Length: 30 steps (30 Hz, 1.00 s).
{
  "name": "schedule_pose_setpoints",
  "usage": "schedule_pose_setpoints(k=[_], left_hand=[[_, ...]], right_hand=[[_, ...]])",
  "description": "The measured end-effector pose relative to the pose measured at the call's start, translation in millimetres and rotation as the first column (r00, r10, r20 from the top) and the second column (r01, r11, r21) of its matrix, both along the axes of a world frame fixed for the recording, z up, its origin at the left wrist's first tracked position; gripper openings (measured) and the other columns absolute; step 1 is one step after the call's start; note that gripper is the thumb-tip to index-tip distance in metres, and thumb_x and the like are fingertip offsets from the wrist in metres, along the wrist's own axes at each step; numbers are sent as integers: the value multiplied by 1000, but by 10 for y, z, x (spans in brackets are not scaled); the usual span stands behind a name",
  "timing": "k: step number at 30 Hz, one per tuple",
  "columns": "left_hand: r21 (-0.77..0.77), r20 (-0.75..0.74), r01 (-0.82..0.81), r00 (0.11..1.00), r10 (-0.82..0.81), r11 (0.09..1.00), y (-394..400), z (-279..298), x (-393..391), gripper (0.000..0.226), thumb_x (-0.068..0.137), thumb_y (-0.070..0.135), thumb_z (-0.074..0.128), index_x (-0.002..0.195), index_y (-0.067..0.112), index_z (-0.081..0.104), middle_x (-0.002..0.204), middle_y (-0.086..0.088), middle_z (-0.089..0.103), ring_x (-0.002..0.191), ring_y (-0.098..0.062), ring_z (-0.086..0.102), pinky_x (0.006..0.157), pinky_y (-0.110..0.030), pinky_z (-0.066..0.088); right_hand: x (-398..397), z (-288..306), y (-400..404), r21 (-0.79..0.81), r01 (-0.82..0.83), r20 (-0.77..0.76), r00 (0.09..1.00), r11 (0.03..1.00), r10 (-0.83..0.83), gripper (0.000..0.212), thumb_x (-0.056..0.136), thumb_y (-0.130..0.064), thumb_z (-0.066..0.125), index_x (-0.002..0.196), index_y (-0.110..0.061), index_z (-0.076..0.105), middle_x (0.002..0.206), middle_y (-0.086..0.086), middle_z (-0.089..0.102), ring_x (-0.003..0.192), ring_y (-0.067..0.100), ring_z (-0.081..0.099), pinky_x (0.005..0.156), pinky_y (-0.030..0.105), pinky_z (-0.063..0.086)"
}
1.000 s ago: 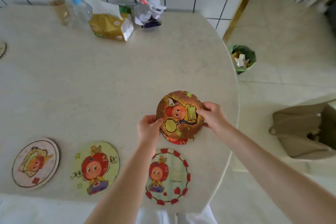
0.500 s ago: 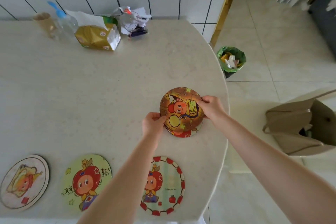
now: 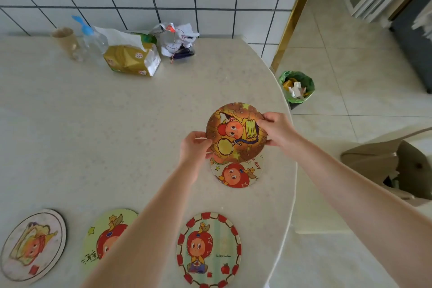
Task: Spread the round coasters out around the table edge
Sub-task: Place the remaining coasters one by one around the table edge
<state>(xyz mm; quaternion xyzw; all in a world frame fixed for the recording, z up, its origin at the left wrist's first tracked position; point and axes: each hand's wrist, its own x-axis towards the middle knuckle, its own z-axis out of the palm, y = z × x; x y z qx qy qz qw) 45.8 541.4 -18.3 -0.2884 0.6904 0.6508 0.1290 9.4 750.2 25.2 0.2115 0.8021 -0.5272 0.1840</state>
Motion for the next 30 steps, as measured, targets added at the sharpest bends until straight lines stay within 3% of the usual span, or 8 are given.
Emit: schedule_pose_setpoints(k=[7,10,13,17,21,25,28,30], left_hand=[[22,-1,-44,999,44,999,188,113,-564,12,89,4,58,91,16,57,95,-9,68,74,-18,70,50,-23,55],[1,20,-72,997,72,997,253,81,-847,10,89,4,58,93,14,57,97,-10,68,76,-19,69,52,-25,55],[-28,44,-115,992,116,993,361,-3,-1228,12,88,3,57,94,13,58,96,-11,67,77,-21,65,57,-27,51],[-64,33,-139,989,141,988,431,-152,-1637,12,87,2,57,92,13,57,93,-12,66,74,-22,64,55,-26,48],[-99,40,-151,987,156,984,451,-326,-1834,15,86,-2,58,100,5,59,90,-13,64,68,-21,60,50,-23,46],[-164,27,-172,984,179,971,433,-440,-1942,17,86,-1,60,102,4,61,92,-13,64,77,-26,59,60,-30,50],[-178,15,-175,984,180,968,423,-464,-1965,11,86,3,63,96,8,62,82,-8,62,68,-19,57,56,-27,49],[-214,6,-155,987,160,964,412,-459,-1974,13,86,2,63,99,4,65,80,-6,63,70,-20,59,64,-31,53]], right_hand=[[-625,69,94,-70,16,15,1000,997,-15,19,92,-12,54,110,-14,60,105,9,66,94,25,64,75,42,57],[-959,42,99,-76,-34,5,999,997,34,23,91,-8,52,112,-14,58,107,10,64,85,21,62,68,37,56],[-1356,-49,156,-67,-67,5,998,996,67,33,90,-6,52,122,-12,55,105,9,60,86,23,62,74,40,57],[-1840,-202,179,-65,-97,15,995,993,98,39,88,-6,53,127,-12,53,95,3,59,76,16,61,63,31,55],[-2158,-391,147,-19,-160,41,986,987,161,31,88,-9,54,118,-17,58,101,7,64,77,15,62,57,26,53],[-2299,-603,128,26,-235,100,968,972,232,16,87,-6,51,83,-18,61,103,16,69,86,25,67,73,39,60],[-2325,-655,151,119,-282,102,957,952,271,19,86,-6,51,97,1,65,105,25,68,95,36,68,81,51,59],[-2358,-671,149,204,-336,102,941,919,322,27,84,-5,50,101,10,65,100,27,69,94,38,67,81,54,57]])
